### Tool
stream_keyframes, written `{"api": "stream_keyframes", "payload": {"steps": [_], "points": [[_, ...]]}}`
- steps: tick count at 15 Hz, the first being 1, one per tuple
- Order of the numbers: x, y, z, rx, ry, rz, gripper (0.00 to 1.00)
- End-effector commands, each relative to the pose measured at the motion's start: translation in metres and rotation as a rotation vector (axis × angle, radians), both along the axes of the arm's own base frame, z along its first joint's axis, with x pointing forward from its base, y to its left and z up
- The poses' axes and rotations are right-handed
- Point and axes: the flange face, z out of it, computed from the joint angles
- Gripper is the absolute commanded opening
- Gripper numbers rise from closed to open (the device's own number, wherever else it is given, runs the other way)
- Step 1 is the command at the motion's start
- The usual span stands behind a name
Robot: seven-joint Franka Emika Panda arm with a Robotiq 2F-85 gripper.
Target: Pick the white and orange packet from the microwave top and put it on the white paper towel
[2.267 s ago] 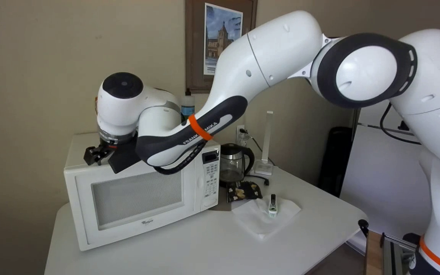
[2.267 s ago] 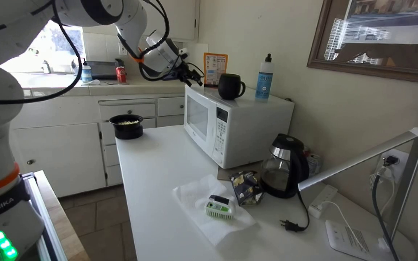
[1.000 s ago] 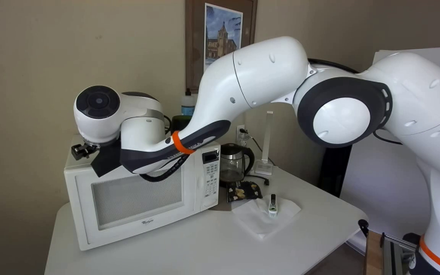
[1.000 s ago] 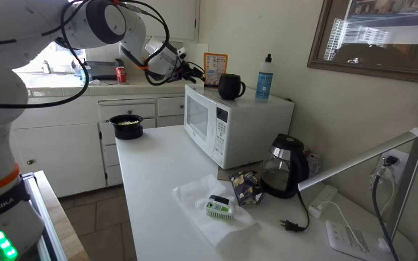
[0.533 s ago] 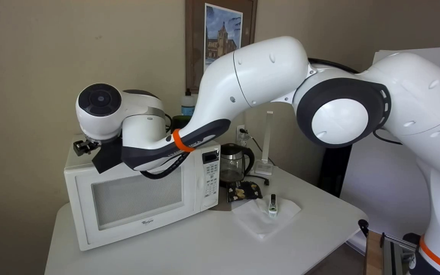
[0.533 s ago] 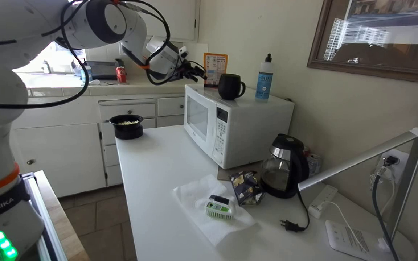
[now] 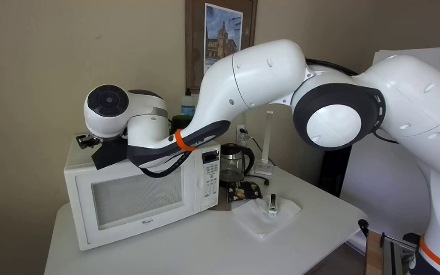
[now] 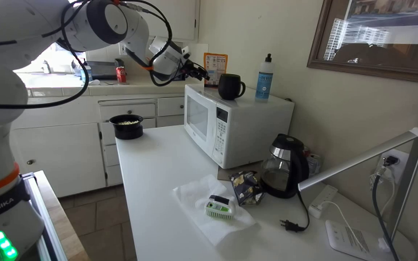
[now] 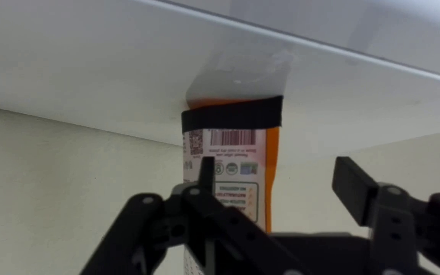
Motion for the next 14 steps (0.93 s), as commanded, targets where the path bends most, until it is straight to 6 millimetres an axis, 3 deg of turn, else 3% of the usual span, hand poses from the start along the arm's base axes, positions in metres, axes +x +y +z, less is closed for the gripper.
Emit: {"api": "stream_keyframes", "payload": {"steps": [1, 6, 8, 14], "points": [[0.009, -0.001, -0.01, 0.045, -0.087, 0.013, 0.49], [0.016, -0.007, -0.018, 0.091, -0.135, 0.001, 0.11], [0.018, -0.008, -0.02, 0.107, -0.144, 0.003, 0.0], [0.011, 0.007, -0.008, 0.121, -0.174, -0.012, 0.0]]}}
